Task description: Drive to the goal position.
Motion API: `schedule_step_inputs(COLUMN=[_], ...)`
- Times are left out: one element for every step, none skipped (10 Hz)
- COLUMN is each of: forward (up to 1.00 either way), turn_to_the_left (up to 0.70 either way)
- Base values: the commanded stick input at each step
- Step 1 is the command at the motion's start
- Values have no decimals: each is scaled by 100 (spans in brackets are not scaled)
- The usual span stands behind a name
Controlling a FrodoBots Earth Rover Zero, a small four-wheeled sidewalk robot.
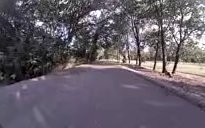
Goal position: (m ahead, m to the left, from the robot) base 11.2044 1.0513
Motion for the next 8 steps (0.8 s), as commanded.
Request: schedule_step_inputs(forward=[70, 70, 70, 70, 70, 70, 70, 70], turn_to_the_left=[0, 0, 0, 0, 0, 0, 0, 0])
